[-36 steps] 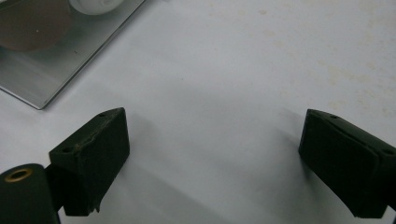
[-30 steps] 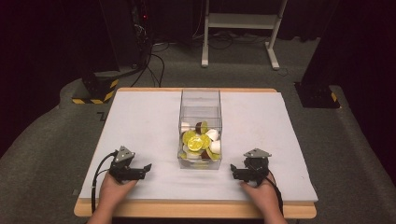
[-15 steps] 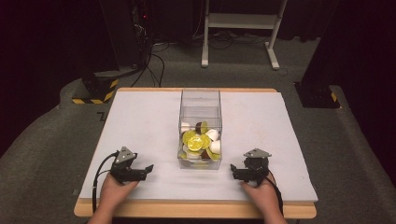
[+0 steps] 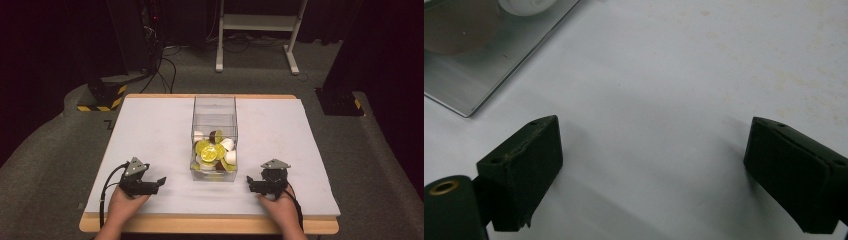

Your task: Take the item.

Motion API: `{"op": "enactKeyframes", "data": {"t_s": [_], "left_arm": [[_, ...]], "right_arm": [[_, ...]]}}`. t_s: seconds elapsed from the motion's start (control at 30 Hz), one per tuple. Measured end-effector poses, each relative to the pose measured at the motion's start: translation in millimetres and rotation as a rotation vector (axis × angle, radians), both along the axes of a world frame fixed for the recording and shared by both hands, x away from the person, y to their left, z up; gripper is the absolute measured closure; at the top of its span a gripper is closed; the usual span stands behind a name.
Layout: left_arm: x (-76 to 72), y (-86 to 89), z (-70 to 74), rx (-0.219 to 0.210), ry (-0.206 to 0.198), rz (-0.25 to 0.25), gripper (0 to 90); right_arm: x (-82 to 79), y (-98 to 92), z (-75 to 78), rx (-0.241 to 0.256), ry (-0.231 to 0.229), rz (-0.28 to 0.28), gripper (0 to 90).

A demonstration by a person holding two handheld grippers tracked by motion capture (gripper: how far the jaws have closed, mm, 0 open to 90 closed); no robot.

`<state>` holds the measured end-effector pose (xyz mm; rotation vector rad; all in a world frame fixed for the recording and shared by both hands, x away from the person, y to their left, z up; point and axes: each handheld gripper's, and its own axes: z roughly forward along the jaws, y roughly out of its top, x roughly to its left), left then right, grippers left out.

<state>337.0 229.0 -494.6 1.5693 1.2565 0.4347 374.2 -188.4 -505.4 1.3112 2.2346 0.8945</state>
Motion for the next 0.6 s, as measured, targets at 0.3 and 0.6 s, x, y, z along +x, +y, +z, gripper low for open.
{"op": "enactKeyframes", "data": {"t_s": [0.3,0.6], "left_arm": [[-2.6,-3.7,6.9,-0.018,-0.018,-0.012,15.8],[-4.3,-7.9,10.6,-0.025,-0.02,-0.027,16.2]], "right_arm": [[0.0,0.0,0.0,0.0,0.0,0.0,8.5],[0.0,0.0,0.0,0.0,0.0,0.0,8.5]]}}
